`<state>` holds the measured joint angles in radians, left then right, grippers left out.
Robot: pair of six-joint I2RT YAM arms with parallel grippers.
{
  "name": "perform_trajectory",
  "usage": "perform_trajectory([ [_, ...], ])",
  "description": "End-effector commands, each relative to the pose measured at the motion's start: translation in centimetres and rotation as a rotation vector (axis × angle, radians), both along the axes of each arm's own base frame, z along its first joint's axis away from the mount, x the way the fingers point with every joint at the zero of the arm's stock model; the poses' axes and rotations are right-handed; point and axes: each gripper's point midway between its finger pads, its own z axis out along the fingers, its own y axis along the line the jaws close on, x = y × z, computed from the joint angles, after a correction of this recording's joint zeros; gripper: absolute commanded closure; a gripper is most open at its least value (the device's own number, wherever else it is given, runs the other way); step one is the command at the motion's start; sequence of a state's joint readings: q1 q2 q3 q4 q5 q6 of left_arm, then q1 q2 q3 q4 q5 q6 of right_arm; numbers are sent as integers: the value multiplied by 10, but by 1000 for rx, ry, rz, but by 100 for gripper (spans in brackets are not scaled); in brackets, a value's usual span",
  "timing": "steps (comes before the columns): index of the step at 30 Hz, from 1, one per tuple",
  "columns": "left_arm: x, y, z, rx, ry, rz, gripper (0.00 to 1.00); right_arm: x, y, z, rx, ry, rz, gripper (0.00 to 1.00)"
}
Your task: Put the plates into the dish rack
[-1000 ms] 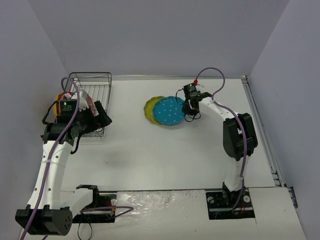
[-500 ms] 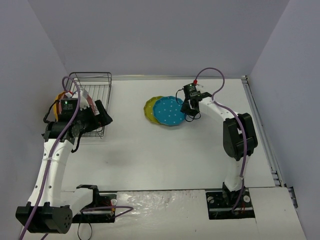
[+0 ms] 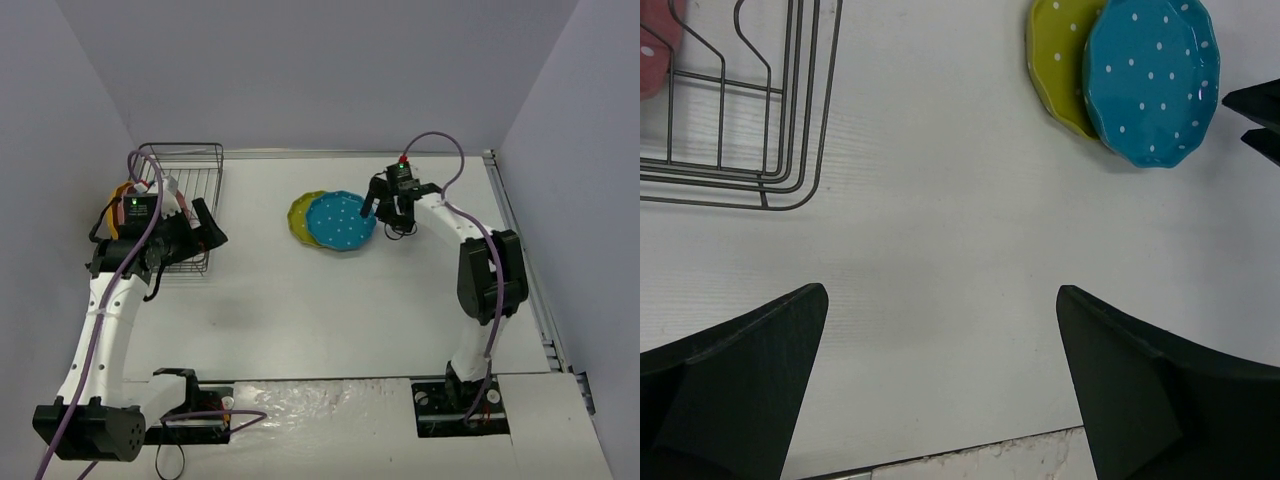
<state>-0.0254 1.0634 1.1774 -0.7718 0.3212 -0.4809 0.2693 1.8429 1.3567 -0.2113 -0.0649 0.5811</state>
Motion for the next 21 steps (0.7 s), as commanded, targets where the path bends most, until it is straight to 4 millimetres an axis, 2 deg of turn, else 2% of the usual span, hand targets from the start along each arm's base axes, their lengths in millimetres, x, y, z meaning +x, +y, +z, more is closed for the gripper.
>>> perform_trajectory([
  [1, 10, -7, 41, -31, -130, -26, 3, 5, -9, 60, 191, -184, 106, 10],
  [3, 8, -8, 46, -26, -145, -40, 3, -1, -16, 58, 246, -209, 146, 9],
  [7, 3, -7, 55, -11, -175, -47, 3, -7, -2, 44, 327, -213, 221, 9],
  [8, 1, -5, 55, -5, -175, -43, 3, -2, 2, 47, 356, -247, 231, 9],
  [13, -9, 0, 51, 12, -156, -24, 3, 7, 9, 27, 429, -279, 228, 9],
  [14, -10, 0, 50, 13, -154, -20, 3, 9, 11, 28, 443, -291, 235, 9],
  [21, -19, 5, 44, 33, -128, -3, 3, 13, 20, 4, 499, -282, 256, 9],
])
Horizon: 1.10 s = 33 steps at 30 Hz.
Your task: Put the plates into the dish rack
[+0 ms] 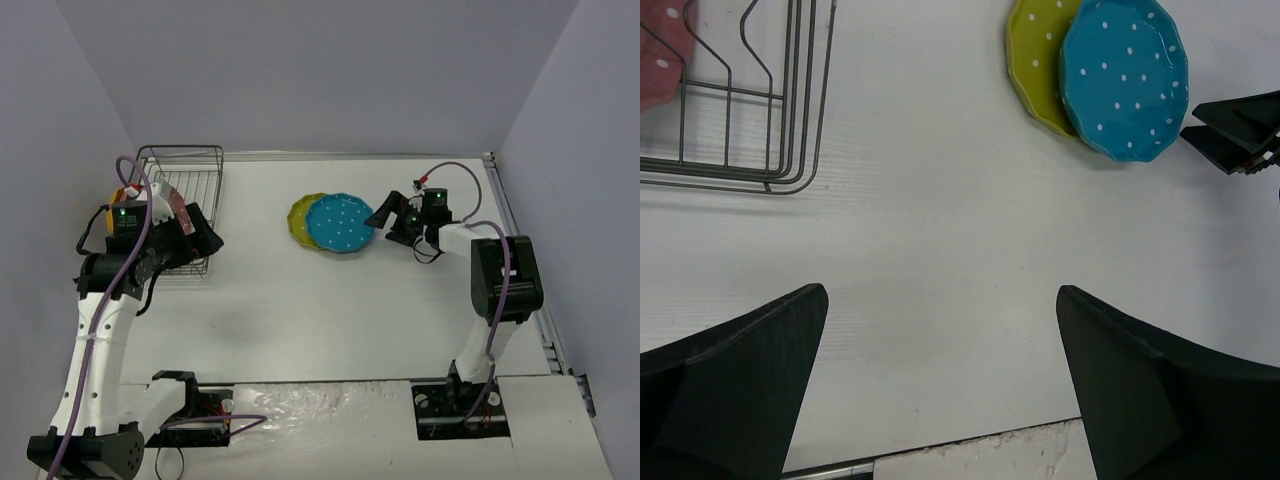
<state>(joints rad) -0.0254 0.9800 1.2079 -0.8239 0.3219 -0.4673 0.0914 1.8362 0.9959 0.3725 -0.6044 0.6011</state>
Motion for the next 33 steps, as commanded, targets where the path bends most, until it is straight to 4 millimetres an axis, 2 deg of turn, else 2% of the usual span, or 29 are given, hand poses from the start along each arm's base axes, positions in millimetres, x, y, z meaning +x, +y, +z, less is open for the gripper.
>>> perform_trajectory([
  [1, -2, 3, 20, 17, -64, 8, 3, 22, 13, 23, 69, -137, 47, 9],
  [4, -5, -1, 21, -10, -69, 5, 3, 21, 17, 12, 95, -116, 51, 10],
  [11, -6, -2, 22, -23, -68, 15, 3, 20, 36, -3, 170, -111, 84, 13],
  [17, -5, -4, 19, -35, -60, 13, 3, 20, 43, -15, 199, -82, 83, 16],
  [25, -1, -6, 20, -49, -61, 8, 3, 20, 49, -13, 235, -83, 94, 21],
  [33, -1, -10, 20, -58, -55, -6, 3, 16, 52, -21, 270, -61, 90, 26],
])
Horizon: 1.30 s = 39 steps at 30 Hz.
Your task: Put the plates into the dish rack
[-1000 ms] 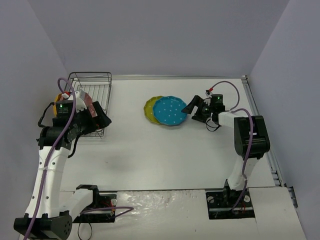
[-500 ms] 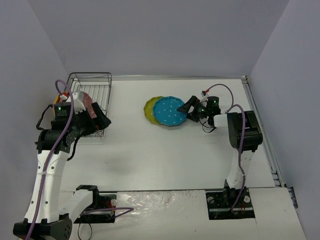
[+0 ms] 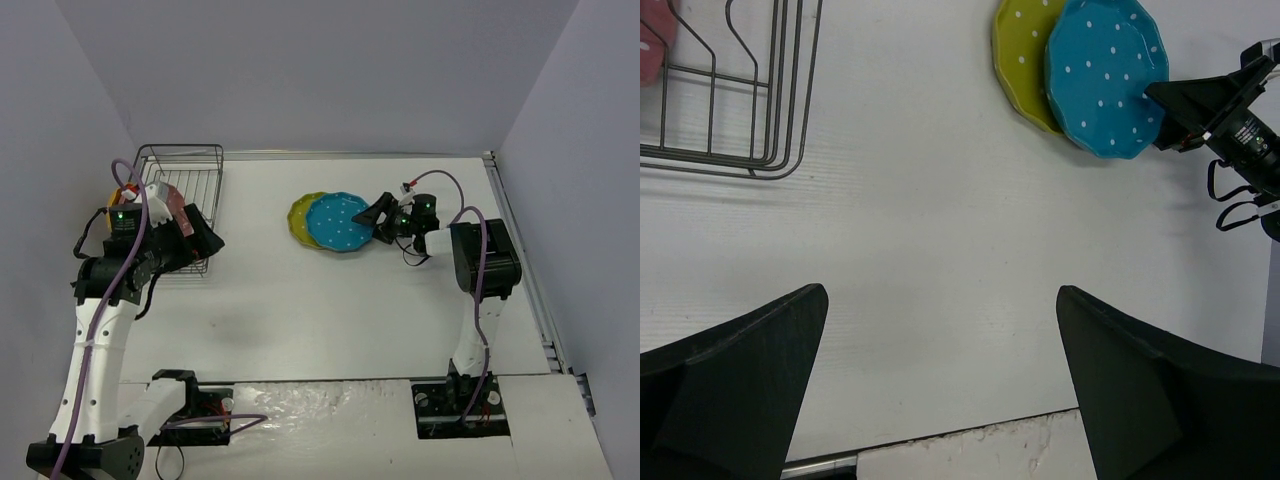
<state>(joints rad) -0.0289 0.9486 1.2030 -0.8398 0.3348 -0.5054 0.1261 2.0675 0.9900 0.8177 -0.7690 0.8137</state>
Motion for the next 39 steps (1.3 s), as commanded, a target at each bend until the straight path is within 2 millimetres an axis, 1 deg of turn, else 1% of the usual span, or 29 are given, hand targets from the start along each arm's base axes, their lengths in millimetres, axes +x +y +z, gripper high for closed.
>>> perform_trajectory([
  [1, 8, -7, 16, -23, -55, -17, 3, -6, 7, -3, 28, 0, 20, 27],
  [4, 9, -11, 16, -46, -50, -25, 3, -7, 8, -4, 34, 1, 22, 32],
  [7, 10, -14, 15, -57, -47, -31, 3, -6, 7, -3, 58, -4, 14, 40],
  [12, 12, -18, 18, -82, -67, -32, 3, -4, 4, 1, 86, -19, 3, 67],
  [14, 14, -21, 18, -107, -71, -36, 3, -4, 2, 3, 91, -21, 3, 79],
  [16, 15, -23, 16, -118, -64, -37, 3, -3, 2, 12, 104, -36, 6, 88],
  [18, 16, -25, 15, -130, -64, -42, 3, -2, 3, 25, 122, -56, 5, 94],
  [19, 17, -27, 16, -138, -66, -45, 3, -1, 2, 32, 127, -69, 1, 99],
  [20, 17, -28, 16, -139, -67, -48, 3, -1, 2, 33, 128, -71, 0, 100],
  [23, 21, -33, 20, -171, -86, -48, 3, 0, 3, 61, 160, -104, 1, 100],
  [25, 23, -35, 22, -183, -94, -50, 3, -1, 4, 85, 194, -142, 4, 100],
  [29, 29, -43, 30, -212, -112, -65, 3, -6, 8, 125, 256, -194, 15, 100],
  [30, 31, -45, 31, -215, -117, -67, 3, -8, 10, 137, 267, -204, 23, 100],
  [32, 36, -53, 33, -235, -127, -77, 3, -12, 13, 151, 278, -212, 37, 100],
  [33, 38, -56, 32, -240, -126, -80, 3, -16, 16, 162, 289, -221, 48, 100],
  [36, 45, -69, 30, -258, -125, -99, 3, -28, 23, 180, 310, -232, 68, 100],
  [38, 50, -79, 28, -264, -121, -114, 3, -38, 32, 193, 327, -241, 94, 100],
  [39, 52, -83, 29, -270, -130, -124, 3, -42, 36, 196, 335, -237, 104, 100],
])
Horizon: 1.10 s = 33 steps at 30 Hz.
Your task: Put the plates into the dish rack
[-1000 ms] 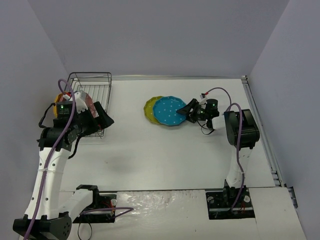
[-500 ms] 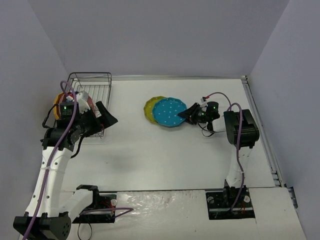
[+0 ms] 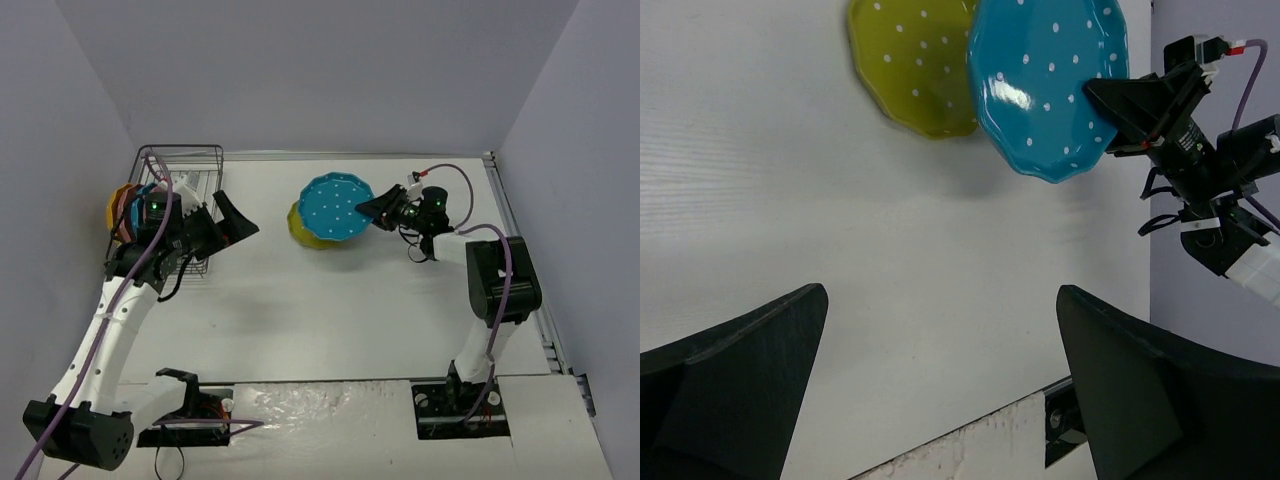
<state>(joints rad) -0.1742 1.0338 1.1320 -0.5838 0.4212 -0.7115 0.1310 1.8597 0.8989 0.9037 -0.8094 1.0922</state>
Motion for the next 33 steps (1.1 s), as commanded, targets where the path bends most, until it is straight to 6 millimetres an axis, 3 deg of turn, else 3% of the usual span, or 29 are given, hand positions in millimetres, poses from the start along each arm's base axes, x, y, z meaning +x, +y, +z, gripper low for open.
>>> perform_trajectory([
  [1, 23, -23, 29, -69, -118, -22, 3, -28, 31, 113, 124, -267, 126, 100],
  [9, 42, -46, 28, -156, -102, -18, 3, -74, 80, 156, 306, -289, 239, 100],
  [13, 46, -46, 24, -162, -87, 7, 3, -88, 95, 170, 377, -308, 279, 100],
  [20, 43, -46, 14, -177, -53, 16, 3, -98, 114, 182, 441, -314, 327, 100],
  [28, 37, -55, 15, -229, -38, -2, 4, -104, 127, 184, 463, -319, 354, 100],
  [33, 36, -59, 19, -259, -39, -13, 13, -106, 130, 184, 461, -323, 364, 100],
])
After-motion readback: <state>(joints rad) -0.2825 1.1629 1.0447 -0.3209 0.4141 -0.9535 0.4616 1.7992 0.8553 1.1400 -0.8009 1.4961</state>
